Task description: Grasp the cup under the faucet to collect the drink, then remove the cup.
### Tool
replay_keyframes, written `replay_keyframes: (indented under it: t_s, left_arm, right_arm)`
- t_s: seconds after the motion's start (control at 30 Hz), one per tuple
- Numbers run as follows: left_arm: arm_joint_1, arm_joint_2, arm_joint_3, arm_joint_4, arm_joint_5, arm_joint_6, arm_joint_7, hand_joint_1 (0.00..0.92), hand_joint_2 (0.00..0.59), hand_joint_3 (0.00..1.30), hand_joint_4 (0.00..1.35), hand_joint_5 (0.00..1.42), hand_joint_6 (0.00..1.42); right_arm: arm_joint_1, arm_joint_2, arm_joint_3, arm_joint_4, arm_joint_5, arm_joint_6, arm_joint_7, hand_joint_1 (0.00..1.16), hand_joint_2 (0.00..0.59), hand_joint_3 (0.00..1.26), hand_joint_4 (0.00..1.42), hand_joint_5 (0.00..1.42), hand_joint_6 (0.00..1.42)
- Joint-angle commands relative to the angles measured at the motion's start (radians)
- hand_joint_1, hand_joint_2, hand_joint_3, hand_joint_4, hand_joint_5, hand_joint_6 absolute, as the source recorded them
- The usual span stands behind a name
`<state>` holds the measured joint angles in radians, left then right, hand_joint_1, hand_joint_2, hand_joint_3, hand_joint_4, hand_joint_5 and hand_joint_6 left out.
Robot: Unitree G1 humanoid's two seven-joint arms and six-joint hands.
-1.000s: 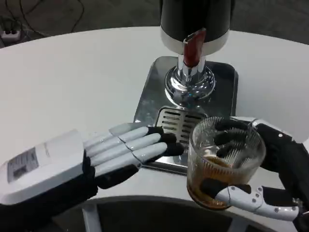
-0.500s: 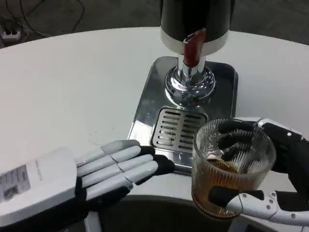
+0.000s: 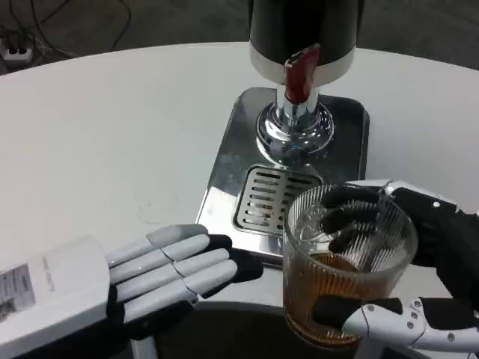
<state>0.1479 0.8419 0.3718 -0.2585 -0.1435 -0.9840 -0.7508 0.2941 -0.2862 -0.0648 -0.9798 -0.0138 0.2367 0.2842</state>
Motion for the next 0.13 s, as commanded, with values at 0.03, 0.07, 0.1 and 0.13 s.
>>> replay_keyframes:
  t_s: [0.03,0.07,0.1,0.13]
  left_arm:
    - [0.022,0.015,0.012,-0.021,0.005,-0.004,0.017,0.0,0.094,0.0,0.0,0.0,0.0]
    - [0.024,0.015,0.014,-0.023,0.006,-0.002,0.019,0.0,0.094,0.0,0.0,0.0,0.0]
    - [0.027,0.015,0.017,-0.023,0.007,0.0,0.02,0.0,0.094,0.0,0.0,0.0,0.0]
    - [0.031,0.015,0.021,-0.023,0.006,0.001,0.021,0.0,0.094,0.0,0.0,0.0,0.0]
  right_arm:
    - [-0.022,-0.006,0.004,-0.031,0.025,0.007,0.006,0.89,0.136,0.76,0.78,0.95,0.84]
    - [-0.025,-0.007,0.004,-0.031,0.026,0.01,0.007,0.89,0.136,0.76,0.78,0.95,0.84]
    - [-0.028,-0.008,0.006,-0.031,0.026,0.013,0.008,0.89,0.136,0.76,0.78,0.95,0.84]
    - [-0.03,-0.009,0.008,-0.031,0.027,0.015,0.009,0.89,0.136,0.76,0.78,0.95,0.84]
